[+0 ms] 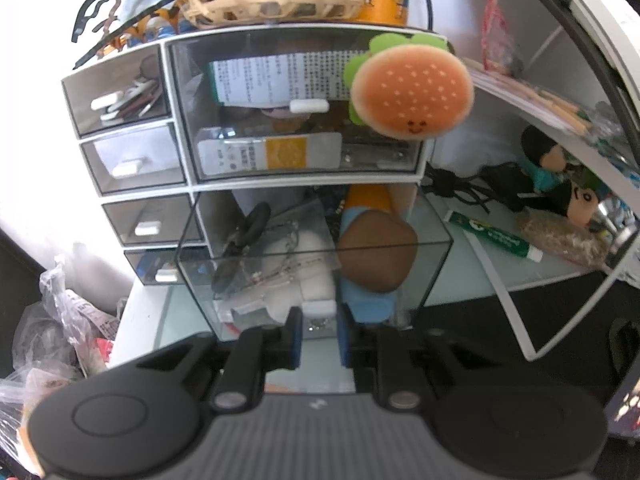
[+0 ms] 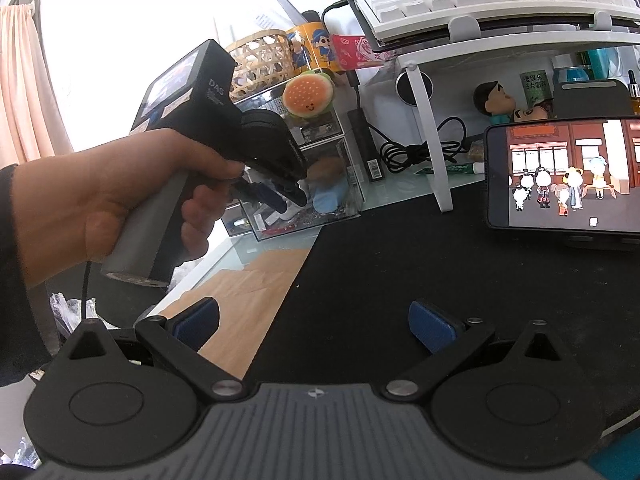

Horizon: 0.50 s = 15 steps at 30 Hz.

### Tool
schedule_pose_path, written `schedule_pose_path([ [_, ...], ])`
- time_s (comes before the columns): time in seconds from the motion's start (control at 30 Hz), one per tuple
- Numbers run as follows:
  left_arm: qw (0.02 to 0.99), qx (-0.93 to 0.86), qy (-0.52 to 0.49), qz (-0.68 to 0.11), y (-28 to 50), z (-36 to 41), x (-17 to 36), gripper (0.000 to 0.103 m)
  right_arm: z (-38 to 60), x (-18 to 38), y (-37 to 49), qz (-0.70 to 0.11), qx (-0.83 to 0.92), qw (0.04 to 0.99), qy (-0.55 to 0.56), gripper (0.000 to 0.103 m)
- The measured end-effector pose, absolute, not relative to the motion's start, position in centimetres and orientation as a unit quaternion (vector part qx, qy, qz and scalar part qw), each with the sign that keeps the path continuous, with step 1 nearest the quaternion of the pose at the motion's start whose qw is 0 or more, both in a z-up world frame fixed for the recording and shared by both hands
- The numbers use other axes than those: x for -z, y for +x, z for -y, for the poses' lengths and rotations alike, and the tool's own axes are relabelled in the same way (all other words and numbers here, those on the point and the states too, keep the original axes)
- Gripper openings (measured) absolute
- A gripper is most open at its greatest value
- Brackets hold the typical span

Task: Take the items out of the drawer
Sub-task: 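Pull the bottom clear drawer outward with the left gripper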

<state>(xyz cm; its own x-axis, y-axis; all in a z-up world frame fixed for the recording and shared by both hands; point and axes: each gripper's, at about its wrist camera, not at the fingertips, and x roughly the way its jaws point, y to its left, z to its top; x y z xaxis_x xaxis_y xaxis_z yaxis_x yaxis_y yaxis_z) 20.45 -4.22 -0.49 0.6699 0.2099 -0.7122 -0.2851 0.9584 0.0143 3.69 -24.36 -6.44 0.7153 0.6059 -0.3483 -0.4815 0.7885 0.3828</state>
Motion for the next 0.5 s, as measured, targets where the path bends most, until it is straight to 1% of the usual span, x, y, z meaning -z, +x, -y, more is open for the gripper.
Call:
schedule_pose_path([
  [0.5, 0.913, -0.131, -0.044, -0.385, 19.7, 3.9, 1.9, 0.018, 24.6, 6.4, 3.6, -0.232, -0.295, 0.917, 0.136, 0.103],
])
